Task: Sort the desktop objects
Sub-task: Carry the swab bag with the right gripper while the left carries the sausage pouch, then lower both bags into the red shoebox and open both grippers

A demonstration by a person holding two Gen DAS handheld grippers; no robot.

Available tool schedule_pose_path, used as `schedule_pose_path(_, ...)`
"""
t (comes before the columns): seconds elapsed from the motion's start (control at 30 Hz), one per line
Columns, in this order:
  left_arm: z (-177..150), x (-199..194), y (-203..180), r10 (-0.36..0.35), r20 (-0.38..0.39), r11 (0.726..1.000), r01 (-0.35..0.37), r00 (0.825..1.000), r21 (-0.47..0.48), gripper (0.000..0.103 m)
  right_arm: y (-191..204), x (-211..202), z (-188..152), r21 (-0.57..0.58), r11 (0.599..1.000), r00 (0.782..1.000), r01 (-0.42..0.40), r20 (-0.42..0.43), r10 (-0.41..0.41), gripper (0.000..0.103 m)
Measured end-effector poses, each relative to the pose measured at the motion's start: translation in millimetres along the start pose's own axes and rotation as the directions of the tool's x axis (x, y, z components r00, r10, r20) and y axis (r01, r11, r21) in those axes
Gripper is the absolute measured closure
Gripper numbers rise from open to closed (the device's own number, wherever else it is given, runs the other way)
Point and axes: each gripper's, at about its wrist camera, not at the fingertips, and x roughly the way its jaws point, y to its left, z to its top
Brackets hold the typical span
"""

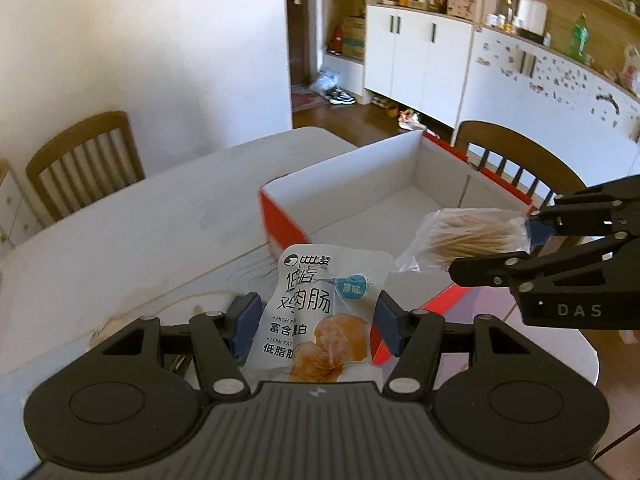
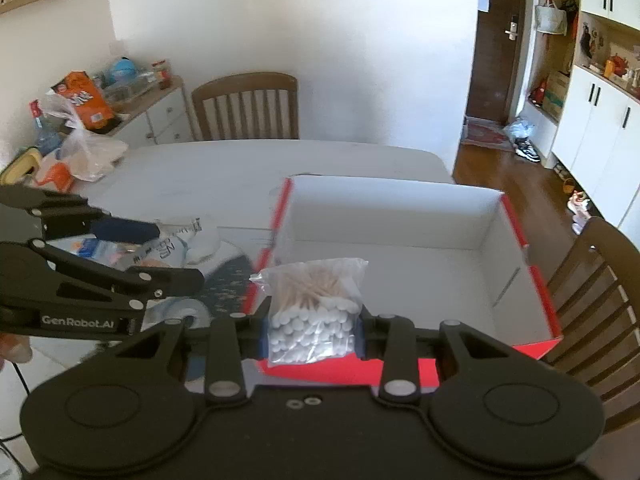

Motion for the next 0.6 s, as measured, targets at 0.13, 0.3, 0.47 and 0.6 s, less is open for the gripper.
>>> schedule_pose_path(0.13, 13.5, 13.8, -13.4, -0.012, -0.009, 0.999, 0.012, 1.000, 0.032, 0.043, -16.1, 4.2, 0.0, 0.012, 1.000, 1.000, 0.024, -0.004, -0.024, 0.067)
schedule_pose_path(0.3, 29.8, 34.4, -28.7, -0.026, -0.026, 0.998, 0.028, 0.999, 0.055, 0.043, -34.6, 10.3, 1.2, 0.039, 0.998, 0.999, 0.046, -0.019, -0.045, 0.067)
schedule_pose_path(0.47, 45.7, 53.6, -38.2, -0.032, -0.037, 0.994, 0.036, 0.999, 0.107, 0.043, -50.3, 20.3, 3.1, 0.040, 0.997, 0.998, 0.060, -0.024, -0.059, 0.067)
schedule_pose_path(0.6, 57.6, 70.7, -44.1, -0.043, -0.053, 0.988, 0.050, 0.998, 0.149, 0.043, -61.7, 31.4, 1.8, 0.028, 0.996, 0.996, 0.082, -0.036, -0.081, 0.067)
